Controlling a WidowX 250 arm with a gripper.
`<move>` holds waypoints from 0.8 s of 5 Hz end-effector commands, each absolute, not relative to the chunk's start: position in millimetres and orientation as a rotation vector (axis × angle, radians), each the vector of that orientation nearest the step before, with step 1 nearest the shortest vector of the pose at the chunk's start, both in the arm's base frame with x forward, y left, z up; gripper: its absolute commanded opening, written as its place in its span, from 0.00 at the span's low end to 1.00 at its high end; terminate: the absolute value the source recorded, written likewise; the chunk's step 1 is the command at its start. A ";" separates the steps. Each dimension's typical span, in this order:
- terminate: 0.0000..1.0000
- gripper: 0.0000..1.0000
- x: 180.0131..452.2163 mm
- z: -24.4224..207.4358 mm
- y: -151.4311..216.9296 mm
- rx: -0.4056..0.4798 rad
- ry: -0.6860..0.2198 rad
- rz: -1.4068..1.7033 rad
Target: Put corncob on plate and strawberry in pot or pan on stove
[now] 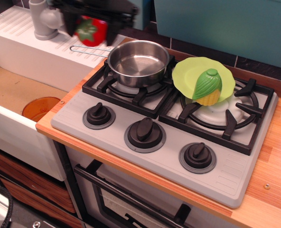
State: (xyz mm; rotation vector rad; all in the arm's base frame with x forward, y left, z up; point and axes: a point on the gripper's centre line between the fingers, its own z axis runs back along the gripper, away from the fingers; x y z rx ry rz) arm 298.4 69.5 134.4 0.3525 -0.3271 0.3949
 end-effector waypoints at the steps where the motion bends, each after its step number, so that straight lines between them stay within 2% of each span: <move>1: 0.00 0.00 341.9 123.4 54.5 0.286 -0.422 0.417; 2: 0.00 0.00 349.9 116.7 50.0 0.266 -0.433 0.411; 3: 0.00 1.00 351.0 117.8 51.7 0.249 -0.440 0.383; 4: 0.00 1.00 352.3 120.5 53.9 0.248 -0.439 0.371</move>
